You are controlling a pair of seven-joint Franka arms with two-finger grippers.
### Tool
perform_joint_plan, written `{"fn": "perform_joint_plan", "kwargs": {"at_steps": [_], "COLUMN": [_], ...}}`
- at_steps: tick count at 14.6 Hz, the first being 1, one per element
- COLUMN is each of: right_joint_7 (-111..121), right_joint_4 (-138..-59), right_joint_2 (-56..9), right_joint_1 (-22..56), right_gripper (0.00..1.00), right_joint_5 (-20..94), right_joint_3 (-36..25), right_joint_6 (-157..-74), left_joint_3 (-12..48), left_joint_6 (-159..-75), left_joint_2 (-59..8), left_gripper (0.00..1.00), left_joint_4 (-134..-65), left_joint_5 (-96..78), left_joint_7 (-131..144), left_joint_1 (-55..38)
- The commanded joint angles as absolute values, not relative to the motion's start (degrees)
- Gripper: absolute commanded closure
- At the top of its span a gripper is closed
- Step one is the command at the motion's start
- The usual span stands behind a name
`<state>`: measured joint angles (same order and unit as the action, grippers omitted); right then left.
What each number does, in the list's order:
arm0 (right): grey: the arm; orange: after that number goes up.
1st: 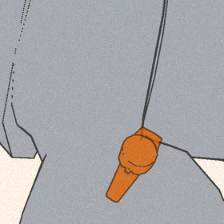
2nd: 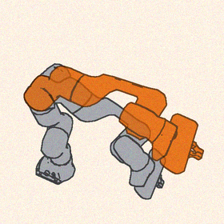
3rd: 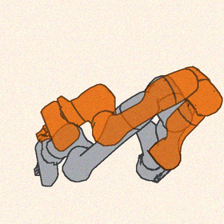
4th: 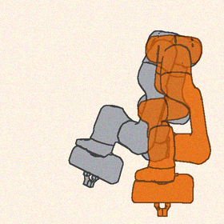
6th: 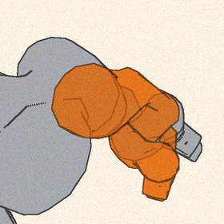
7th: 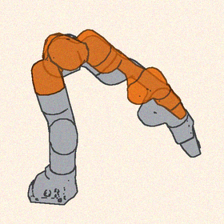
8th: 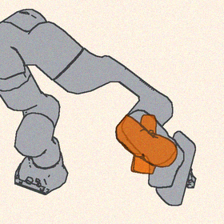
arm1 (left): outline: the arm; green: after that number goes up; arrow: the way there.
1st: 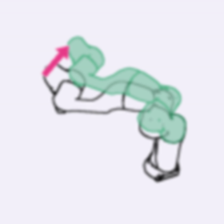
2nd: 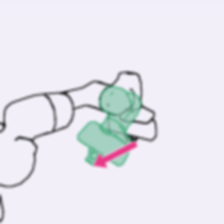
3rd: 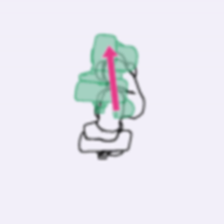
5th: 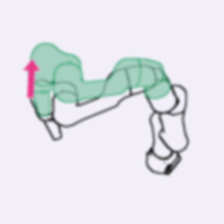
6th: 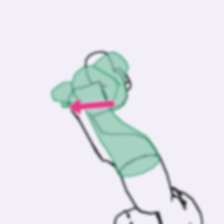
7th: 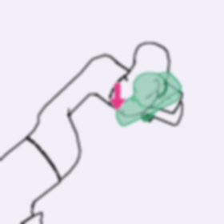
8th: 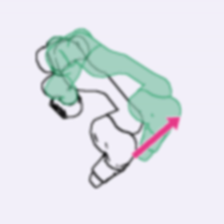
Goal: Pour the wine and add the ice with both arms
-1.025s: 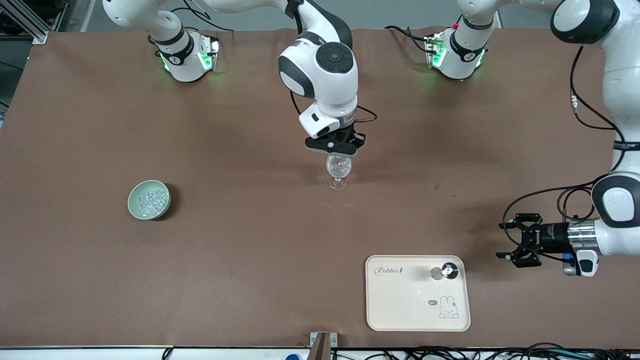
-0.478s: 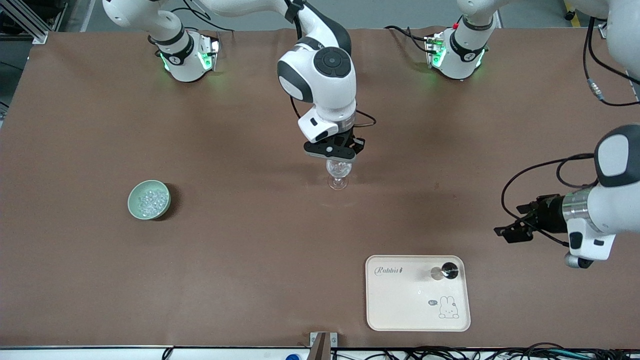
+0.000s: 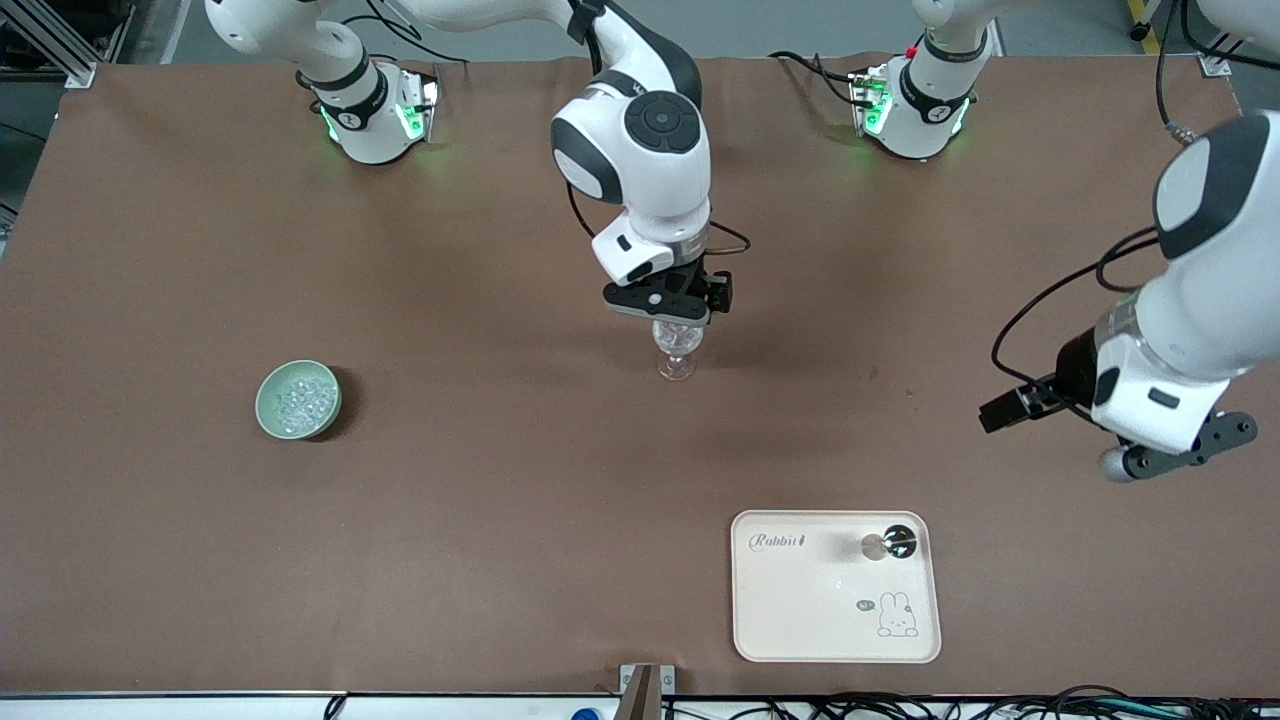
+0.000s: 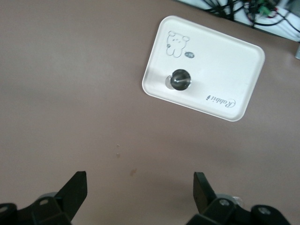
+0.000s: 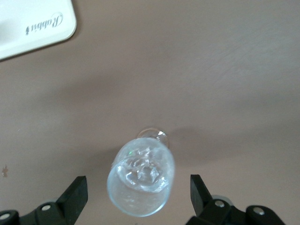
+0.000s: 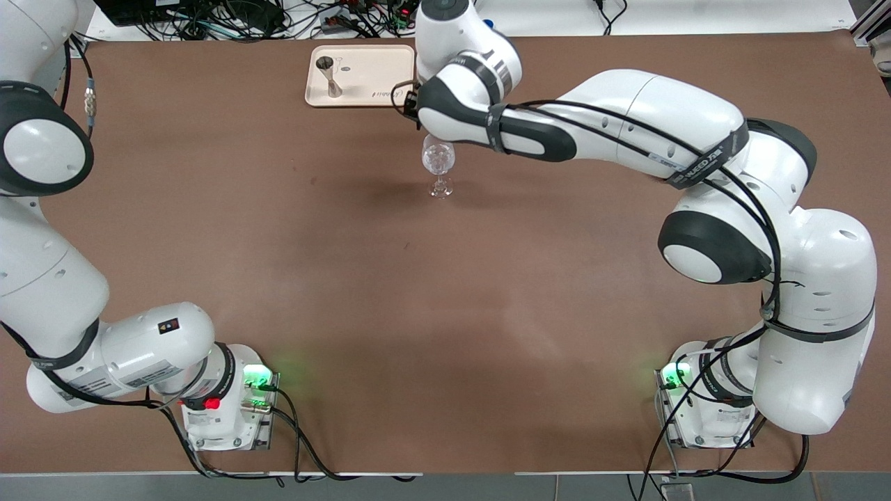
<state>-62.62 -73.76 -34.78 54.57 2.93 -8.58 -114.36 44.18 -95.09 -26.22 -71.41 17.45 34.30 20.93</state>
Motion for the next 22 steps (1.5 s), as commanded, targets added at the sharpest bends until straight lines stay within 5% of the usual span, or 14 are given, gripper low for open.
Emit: {"fn": "perform_joint_plan", "kwargs": {"at_steps": [1,7,9,15,22], "right_joint_7": [-57.9,-40.5,-34.7,-20.1,-11.1], "right_joint_4": [-74.7,-77.2,-79.4,-85.8,-95.2], "right_joint_2": [-29.4,-20.9,-17.7,-9.9,-1.9], "right_joint_1": [50.6,38.2,33.2,19.4,9.5], "right_gripper": [0.03,0.03,0.03,0.03,0.03], "right_joint_5": [2.6,2.7,2.7,-0.8,-3.2], "right_joint_3": [-8.3,-8.3,-8.3,-8.4,-8.3], "right_joint_6": [-108.3,-97.6,-96.7,-96.8,-97.4], "left_joint_3": [42.1,13.2,7.7,4.6,5.7], "left_joint_6": [-94.7,-91.8,-91.5,-91.1,-91.1], "left_joint_2": [-20.1,-8.7,-4.0,8.5,9.8], "left_gripper": [0.00,0.00,0.00,0.00,0.00], "left_joint_4": [-73.6,-77.9,-82.3,-96.1,-97.7], "left_joint_5": [17.9,5.8,3.3,0.2,0.2], "left_joint_7": [27.1,13.3,7.6,6.0,6.2], "left_joint_1": [20.7,1.3,-1.4,-3.3,-3.5]}}
